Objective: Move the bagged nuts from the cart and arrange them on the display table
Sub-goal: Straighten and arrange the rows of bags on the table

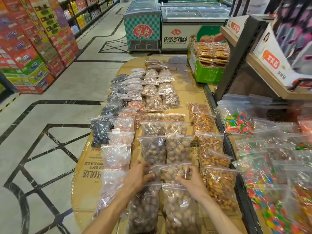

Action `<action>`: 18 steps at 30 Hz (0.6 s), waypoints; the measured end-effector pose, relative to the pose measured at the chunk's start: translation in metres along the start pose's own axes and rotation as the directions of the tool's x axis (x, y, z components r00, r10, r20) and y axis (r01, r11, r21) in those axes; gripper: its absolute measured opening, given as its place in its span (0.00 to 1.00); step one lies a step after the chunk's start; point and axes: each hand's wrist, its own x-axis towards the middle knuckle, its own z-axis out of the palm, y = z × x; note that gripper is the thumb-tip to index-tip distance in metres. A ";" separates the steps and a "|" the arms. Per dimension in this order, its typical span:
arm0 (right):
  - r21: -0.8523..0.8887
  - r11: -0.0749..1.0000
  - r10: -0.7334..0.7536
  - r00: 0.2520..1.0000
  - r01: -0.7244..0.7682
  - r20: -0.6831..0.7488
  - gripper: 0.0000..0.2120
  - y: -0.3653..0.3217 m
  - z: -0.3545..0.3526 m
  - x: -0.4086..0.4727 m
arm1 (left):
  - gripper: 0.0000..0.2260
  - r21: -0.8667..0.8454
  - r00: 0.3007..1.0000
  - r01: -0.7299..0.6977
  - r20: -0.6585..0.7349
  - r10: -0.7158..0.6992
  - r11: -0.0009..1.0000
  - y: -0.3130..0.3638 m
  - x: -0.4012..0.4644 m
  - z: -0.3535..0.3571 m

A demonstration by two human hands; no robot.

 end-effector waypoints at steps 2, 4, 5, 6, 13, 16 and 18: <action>0.051 0.996 -0.077 0.996 0.079 -0.045 0.36 -0.005 -0.005 -0.003 | 0.16 -0.099 0.999 -0.051 0.006 0.052 0.994 0.007 -0.003 -0.009; 0.109 0.986 -0.114 0.989 0.123 -0.089 0.37 -0.012 -0.010 0.000 | 0.13 -0.094 0.991 -0.113 -0.081 0.106 0.989 0.016 0.001 -0.019; 0.128 0.982 -0.123 0.985 0.139 -0.123 0.38 -0.017 -0.012 0.004 | 0.07 -0.076 0.979 -0.133 -0.163 0.119 0.988 0.020 0.006 -0.024; 0.136 0.980 -0.127 0.981 0.147 -0.148 0.39 -0.023 -0.013 0.008 | 0.03 -0.082 0.965 -0.147 -0.233 0.124 0.986 0.025 0.012 -0.028; 0.172 0.975 -0.120 0.983 0.143 -0.138 0.50 -0.011 -0.007 0.014 | 0.23 -0.260 0.930 -0.101 -0.368 -0.001 0.960 0.035 0.006 -0.017; 0.177 0.981 -0.068 0.995 0.079 -0.069 0.56 0.002 -0.004 0.014 | 0.29 -0.325 0.919 -0.004 -0.373 -0.124 0.946 0.020 -0.010 0.004; 0.153 0.986 -0.064 0.997 0.071 -0.047 0.55 0.004 -0.002 0.016 | 0.25 -0.325 0.932 0.018 -0.337 -0.133 0.946 0.017 -0.013 0.013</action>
